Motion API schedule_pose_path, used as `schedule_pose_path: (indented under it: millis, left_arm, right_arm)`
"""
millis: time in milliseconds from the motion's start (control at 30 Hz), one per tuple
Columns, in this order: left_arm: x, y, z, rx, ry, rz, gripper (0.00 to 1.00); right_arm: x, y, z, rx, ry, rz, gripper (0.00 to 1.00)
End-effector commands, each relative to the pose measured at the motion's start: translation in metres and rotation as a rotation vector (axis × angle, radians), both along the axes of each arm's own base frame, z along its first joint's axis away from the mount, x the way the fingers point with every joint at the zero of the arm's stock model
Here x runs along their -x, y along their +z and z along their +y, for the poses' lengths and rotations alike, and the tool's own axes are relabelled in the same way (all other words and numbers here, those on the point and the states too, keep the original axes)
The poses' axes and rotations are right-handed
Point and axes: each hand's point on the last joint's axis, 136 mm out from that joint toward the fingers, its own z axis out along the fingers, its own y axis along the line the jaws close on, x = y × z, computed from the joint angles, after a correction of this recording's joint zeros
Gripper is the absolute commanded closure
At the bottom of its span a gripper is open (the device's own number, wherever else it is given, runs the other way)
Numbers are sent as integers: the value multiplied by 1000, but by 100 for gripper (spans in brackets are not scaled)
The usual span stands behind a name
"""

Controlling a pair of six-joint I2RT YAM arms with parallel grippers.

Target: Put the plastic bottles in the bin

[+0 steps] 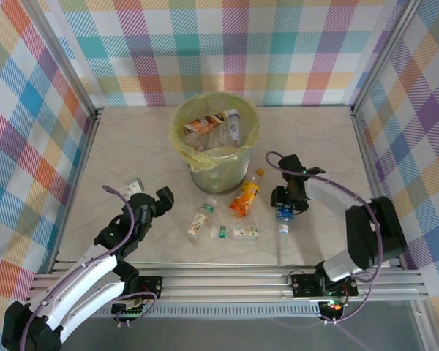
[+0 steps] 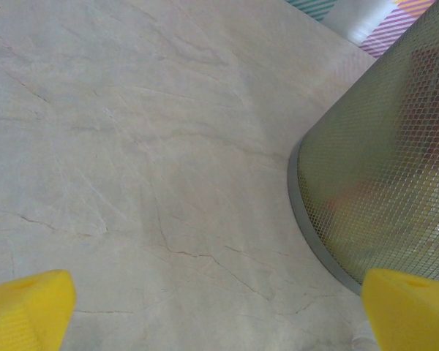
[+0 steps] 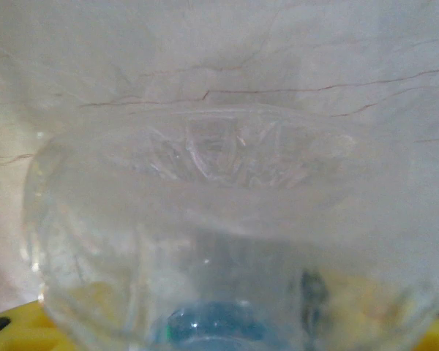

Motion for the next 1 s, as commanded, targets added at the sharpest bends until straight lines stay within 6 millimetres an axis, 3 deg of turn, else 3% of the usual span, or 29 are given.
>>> schedule_pose_path:
  millis: [0,133,300,500,633,767,967]
  left_arm:
    - [-3,10,0,13,19,-25,0]
    - [-5,10,-2,20,16,-27,0]
    - [-8,12,-5,25,13,-25,0]
    - [-11,10,-9,32,8,-16,0]
    - [-12,12,-11,41,0,-20,0]
    - [-11,15,-12,51,-8,-26,0]
    - [-11,20,-21,90,-49,-28,0]
  right_arm:
    - [-2,41,-9,11,-30,-90,50]
    - [-8,102,-6,-38,-15,-226,54]
    - [-17,179,14,-132,60,-395,58]
    - [-44,269,59,-227,210,-563,59]
    - [-66,323,104,-314,335,-661,58]
    - [-93,346,148,-379,419,-690,58]
    - [-135,352,201,-381,537,-715,58]
